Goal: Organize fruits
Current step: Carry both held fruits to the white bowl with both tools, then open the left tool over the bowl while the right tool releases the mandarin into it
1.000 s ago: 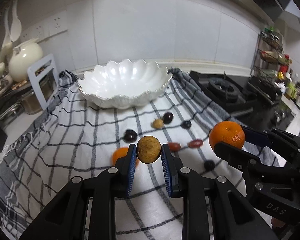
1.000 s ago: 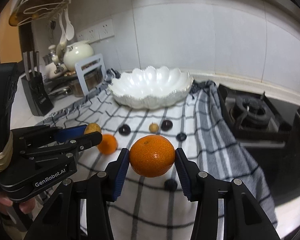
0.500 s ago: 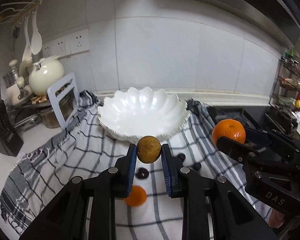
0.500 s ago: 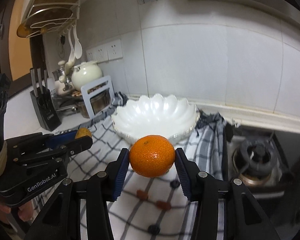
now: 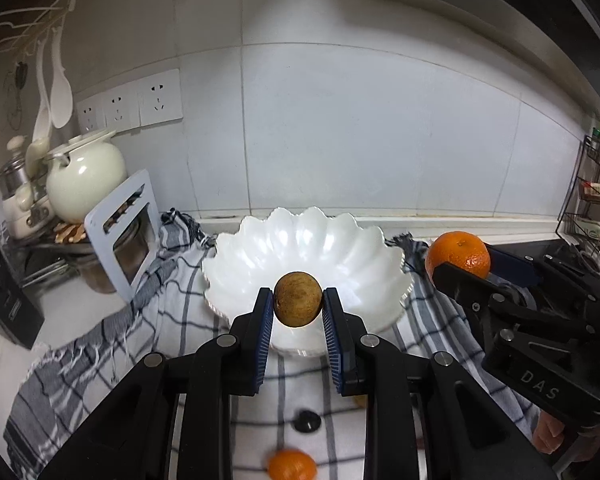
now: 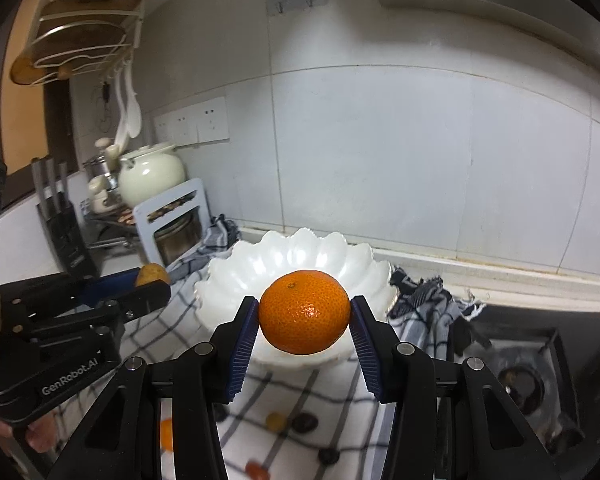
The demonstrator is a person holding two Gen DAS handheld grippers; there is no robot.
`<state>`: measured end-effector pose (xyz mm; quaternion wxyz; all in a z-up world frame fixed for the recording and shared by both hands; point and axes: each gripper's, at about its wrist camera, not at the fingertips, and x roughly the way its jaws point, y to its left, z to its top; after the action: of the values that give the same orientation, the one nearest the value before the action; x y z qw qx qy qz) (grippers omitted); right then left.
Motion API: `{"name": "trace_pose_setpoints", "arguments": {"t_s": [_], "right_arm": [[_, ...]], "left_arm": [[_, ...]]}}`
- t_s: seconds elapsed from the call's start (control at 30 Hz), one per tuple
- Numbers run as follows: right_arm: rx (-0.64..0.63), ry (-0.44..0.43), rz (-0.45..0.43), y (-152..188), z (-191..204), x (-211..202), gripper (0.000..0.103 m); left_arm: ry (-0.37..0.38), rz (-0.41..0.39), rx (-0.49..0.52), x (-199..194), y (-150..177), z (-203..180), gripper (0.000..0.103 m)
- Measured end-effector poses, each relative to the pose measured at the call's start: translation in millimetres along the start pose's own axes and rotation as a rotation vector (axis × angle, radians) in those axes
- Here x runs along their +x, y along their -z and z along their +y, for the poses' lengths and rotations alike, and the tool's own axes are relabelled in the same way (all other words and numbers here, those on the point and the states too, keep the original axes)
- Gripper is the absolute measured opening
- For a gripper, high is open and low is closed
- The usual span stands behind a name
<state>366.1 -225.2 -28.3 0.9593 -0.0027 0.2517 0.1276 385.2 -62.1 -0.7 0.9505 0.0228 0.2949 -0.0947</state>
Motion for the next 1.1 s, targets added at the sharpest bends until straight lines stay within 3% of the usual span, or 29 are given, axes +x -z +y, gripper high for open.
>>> {"name": "trace_pose_setpoints", "arguments": {"t_s": [0.43,0.73,1.0,1.1], "right_arm": [[-0.013,0.045,0.119,-34,-10,99,0.048],[0.036,0.018,0.273,-31,-26,167,0.048],[0.036,0.023,0.349,-27,-29,200,0.048],[0.039,0.030,0.367,-26,-31,206,0.049]], "left_arm": [[0.000,0.117,-0.040,92,-38,31,0.026],[0.012,0.253,-0.071,158,-45,44,0.026],[0.004,0.347,-0.066,196,-39,46,0.026],[-0.004,0.361,-0.070,200,-38,47,0.042]]}}
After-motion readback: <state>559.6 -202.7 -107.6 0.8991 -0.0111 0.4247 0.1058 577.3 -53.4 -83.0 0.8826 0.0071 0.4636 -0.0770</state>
